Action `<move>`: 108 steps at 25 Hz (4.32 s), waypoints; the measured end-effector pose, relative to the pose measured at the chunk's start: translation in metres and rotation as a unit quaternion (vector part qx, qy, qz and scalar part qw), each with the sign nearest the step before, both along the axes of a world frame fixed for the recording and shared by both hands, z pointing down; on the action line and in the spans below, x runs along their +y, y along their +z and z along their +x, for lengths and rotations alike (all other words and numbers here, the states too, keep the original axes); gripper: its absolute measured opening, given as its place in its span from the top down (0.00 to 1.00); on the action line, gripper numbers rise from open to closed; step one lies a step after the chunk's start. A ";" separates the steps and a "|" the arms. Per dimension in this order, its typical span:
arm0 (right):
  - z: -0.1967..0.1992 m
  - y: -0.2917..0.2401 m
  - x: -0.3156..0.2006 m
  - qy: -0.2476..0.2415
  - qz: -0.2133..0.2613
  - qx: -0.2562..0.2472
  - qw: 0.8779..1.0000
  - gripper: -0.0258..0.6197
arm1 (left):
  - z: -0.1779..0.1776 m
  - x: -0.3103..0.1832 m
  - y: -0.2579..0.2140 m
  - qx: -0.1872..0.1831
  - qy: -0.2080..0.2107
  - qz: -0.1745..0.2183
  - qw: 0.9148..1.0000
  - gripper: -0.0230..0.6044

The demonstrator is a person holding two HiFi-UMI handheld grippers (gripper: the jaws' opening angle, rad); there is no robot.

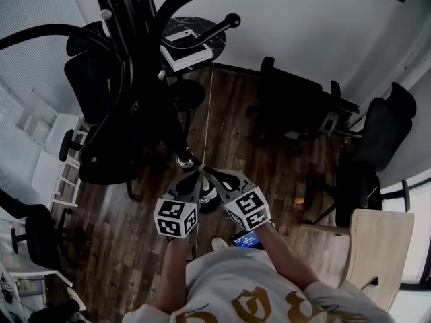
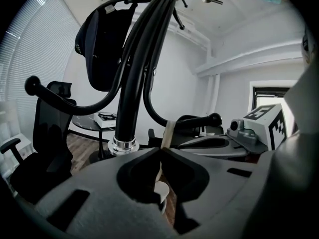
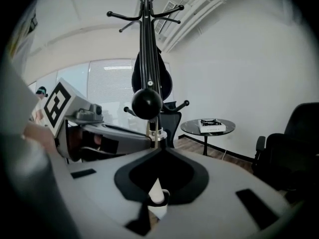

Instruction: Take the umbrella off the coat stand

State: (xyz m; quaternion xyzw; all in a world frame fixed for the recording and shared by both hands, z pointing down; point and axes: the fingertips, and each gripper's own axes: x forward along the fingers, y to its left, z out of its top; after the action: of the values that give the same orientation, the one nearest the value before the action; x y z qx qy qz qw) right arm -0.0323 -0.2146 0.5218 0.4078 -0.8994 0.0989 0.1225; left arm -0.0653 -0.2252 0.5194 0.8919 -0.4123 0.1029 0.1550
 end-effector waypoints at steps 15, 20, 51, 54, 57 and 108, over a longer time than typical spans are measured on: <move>-0.029 0.004 -0.014 -0.025 -0.039 -0.076 0.996 0.81 | -0.016 0.000 -0.003 0.052 0.000 -0.030 0.998 0.92; -0.036 0.007 -0.019 -0.035 -0.036 -0.066 0.997 0.86 | -0.018 0.001 -0.004 0.073 -0.003 -0.043 0.996 0.92; -0.004 0.004 -0.021 0.041 -0.099 -0.213 0.971 0.94 | -0.002 0.003 -0.020 0.166 0.008 -0.060 0.984 0.93; 0.002 0.001 -0.022 0.044 -0.111 -0.248 0.961 0.94 | 0.001 0.004 -0.023 0.171 0.008 -0.058 0.983 0.93; 0.005 -0.001 -0.021 0.048 -0.113 -0.264 0.957 0.94 | 0.005 0.006 -0.025 0.168 0.013 -0.054 0.984 0.93; 0.049 -0.040 0.033 0.052 -0.071 -0.317 0.944 0.94 | 0.044 0.056 -0.063 0.174 0.027 -0.028 0.984 0.93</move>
State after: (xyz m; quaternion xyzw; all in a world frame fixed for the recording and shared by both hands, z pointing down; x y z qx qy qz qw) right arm 0.0169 -0.1815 0.4820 0.3920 -0.8599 0.2927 -0.1455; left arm -0.0212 -0.1693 0.4568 0.9022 -0.3522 -0.0380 0.2463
